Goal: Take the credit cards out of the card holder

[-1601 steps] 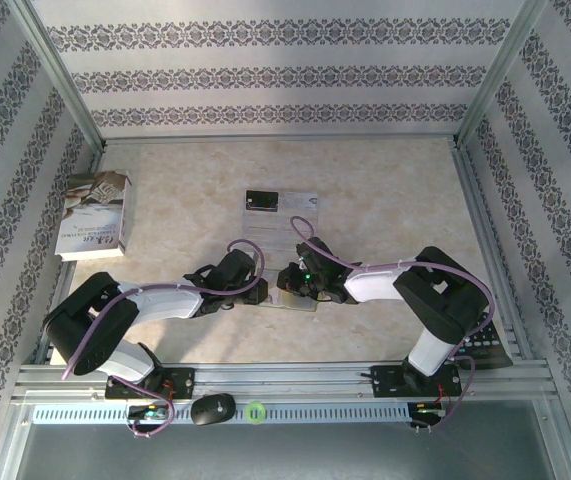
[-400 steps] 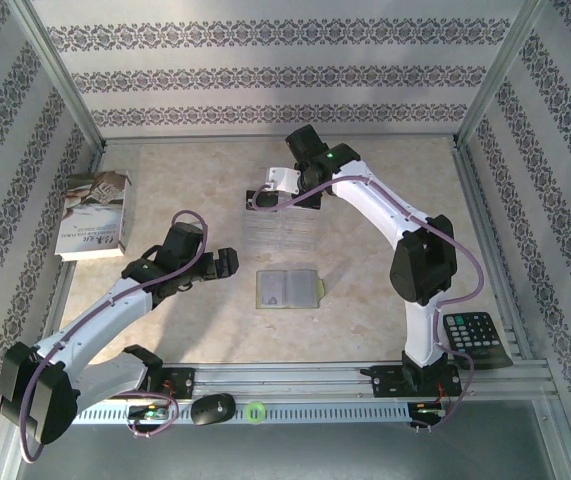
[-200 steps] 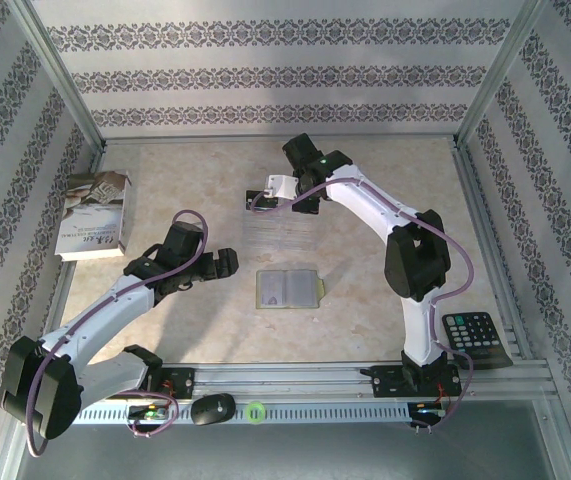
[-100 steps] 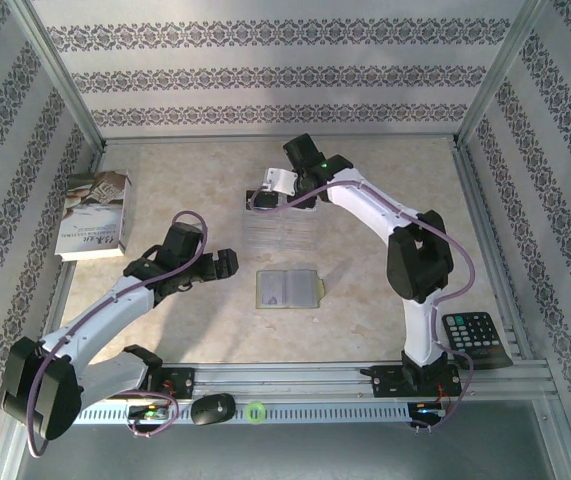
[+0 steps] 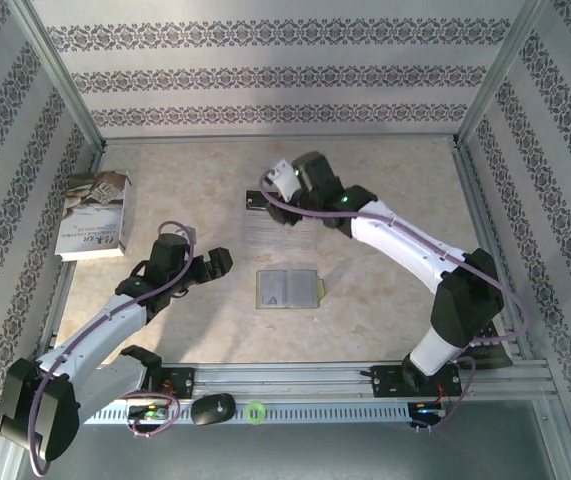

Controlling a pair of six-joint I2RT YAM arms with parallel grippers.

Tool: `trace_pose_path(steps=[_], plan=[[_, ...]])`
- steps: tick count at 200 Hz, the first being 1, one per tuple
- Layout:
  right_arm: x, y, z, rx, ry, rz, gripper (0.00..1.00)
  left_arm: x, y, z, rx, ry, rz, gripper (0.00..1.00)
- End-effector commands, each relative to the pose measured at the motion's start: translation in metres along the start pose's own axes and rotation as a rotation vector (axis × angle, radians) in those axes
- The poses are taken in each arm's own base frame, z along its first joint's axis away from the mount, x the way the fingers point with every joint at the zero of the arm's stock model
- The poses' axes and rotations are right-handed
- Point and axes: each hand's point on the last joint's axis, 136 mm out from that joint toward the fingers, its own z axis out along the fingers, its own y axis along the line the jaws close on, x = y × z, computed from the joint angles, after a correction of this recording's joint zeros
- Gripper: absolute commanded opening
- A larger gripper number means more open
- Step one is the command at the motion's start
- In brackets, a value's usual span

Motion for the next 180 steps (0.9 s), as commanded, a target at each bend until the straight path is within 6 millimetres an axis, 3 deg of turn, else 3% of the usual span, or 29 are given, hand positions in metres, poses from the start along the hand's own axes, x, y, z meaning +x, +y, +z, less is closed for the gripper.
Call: trace_pose_path(steps=[1, 29, 50, 82, 142, 180], plan=[[0.060, 0.046, 0.025, -0.062, 0.179, 0.201, 0.42, -0.010, -0.014, -0.004, 0.110, -0.041, -0.046, 0.99], [0.124, 0.084, 0.042, -0.019, 0.392, 0.134, 0.42, -0.011, -0.008, -0.013, 0.074, -0.067, -0.001, 1.00], [0.148, 0.102, 0.049, 0.009, 0.454, 0.081, 0.43, -0.013, -0.004, -0.019, 0.052, -0.086, 0.033, 0.98], [0.164, 0.115, 0.059, 0.046, 0.502, 0.006, 0.43, -0.011, -0.002, -0.020, 0.047, -0.082, 0.038, 0.94], [0.183, 0.109, 0.071, 0.110, 0.574, -0.061, 0.41, -0.009, -0.003, -0.019, 0.049, -0.072, 0.049, 0.92], [0.189, 0.109, 0.076, 0.104, 0.576, -0.071, 0.22, -0.006, -0.006, -0.019, 0.072, -0.057, 0.057, 0.82]])
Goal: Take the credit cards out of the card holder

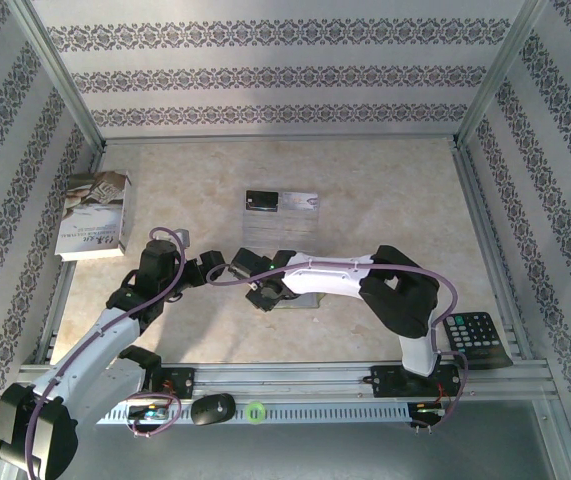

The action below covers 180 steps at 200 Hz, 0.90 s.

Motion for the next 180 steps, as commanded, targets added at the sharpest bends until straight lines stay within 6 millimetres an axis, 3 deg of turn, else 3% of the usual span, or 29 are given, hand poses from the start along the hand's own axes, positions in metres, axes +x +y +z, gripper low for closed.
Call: trace_pose_path(steps=[1, 39, 63, 93, 141, 180], plan=[[0.005, -0.003, 0.007, 0.034, 0.022, -0.021, 0.22, 0.002, -0.001, -0.002, 0.011, 0.016, 0.015, 0.82], [-0.012, 0.004, -0.003, -0.047, -0.090, -0.009, 0.00, 0.012, -0.010, 0.003, 0.067, 0.057, 0.023, 0.64], [-0.027, 0.010, -0.013, -0.134, -0.195, 0.013, 0.00, 0.025, -0.021, 0.011, 0.097, 0.085, 0.042, 0.52], [-0.032, 0.003, -0.029, -0.208, -0.299, 0.092, 0.00, 0.045, -0.040, 0.025, 0.121, 0.127, 0.091, 0.43], [-0.022, -0.005, -0.031, -0.243, -0.353, 0.154, 0.00, 0.072, -0.060, 0.053, 0.182, 0.193, 0.102, 0.25], [-0.021, -0.003, -0.032, -0.267, -0.387, 0.165, 0.00, 0.093, -0.064, 0.073, 0.161, 0.260, 0.141, 0.10]])
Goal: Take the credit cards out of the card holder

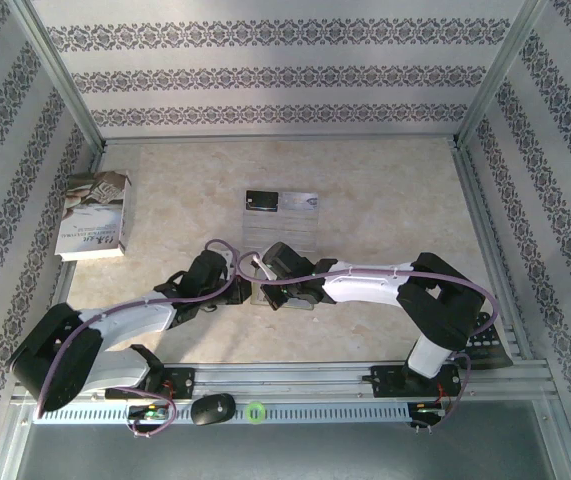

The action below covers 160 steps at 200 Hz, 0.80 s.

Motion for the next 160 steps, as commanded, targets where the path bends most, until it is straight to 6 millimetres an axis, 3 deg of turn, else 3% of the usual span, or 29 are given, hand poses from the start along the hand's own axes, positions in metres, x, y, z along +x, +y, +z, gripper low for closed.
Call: trace_pose_path(steps=[1, 47, 120, 160], plan=[[-0.013, 0.008, -0.006, -0.048, -0.068, 0.021, 0.00, -0.014, -0.017, 0.010, 0.049, -0.043, 0.019, 0.10], [-0.011, 0.004, -0.007, -0.034, -0.079, 0.029, 0.00, -0.008, -0.018, 0.018, 0.053, -0.022, 0.005, 0.07], [-0.007, 0.002, -0.005, -0.032, -0.088, 0.047, 0.00, -0.001, -0.033, 0.019, 0.091, 0.010, 0.041, 0.12], [-0.006, 0.001, -0.004, -0.031, -0.090, 0.054, 0.00, 0.010, -0.029, 0.030, 0.080, 0.060, 0.023, 0.12]])
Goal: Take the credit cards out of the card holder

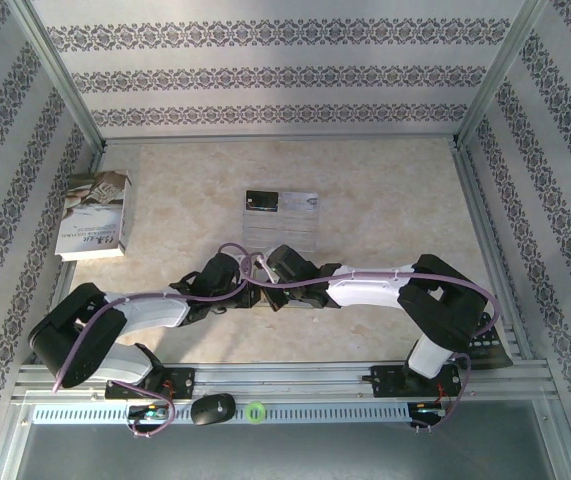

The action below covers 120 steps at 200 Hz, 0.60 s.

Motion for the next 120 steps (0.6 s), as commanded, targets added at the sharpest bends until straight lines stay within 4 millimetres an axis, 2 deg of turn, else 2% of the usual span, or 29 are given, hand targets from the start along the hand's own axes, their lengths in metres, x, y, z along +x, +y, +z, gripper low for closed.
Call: trace_pose_path(steps=[1, 44, 61, 83, 120], plan=[[-0.008, 0.002, -0.005, -0.014, -0.045, 0.018, 0.00, -0.004, -0.019, 0.007, 0.062, 0.005, 0.007, 0.12], [-0.004, -0.004, -0.008, 0.015, -0.054, 0.060, 0.00, 0.014, 0.003, 0.011, -0.033, 0.076, -0.047, 0.00], [-0.001, -0.012, -0.015, 0.053, -0.073, 0.097, 0.00, 0.017, 0.005, 0.009, -0.043, 0.086, -0.050, 0.00], [0.007, -0.029, -0.025, 0.129, -0.103, 0.179, 0.00, 0.018, 0.005, 0.009, -0.041, 0.094, -0.052, 0.00], [0.038, -0.063, -0.041, 0.298, -0.120, 0.399, 0.00, 0.017, 0.003, 0.009, -0.030, 0.088, -0.052, 0.00]])
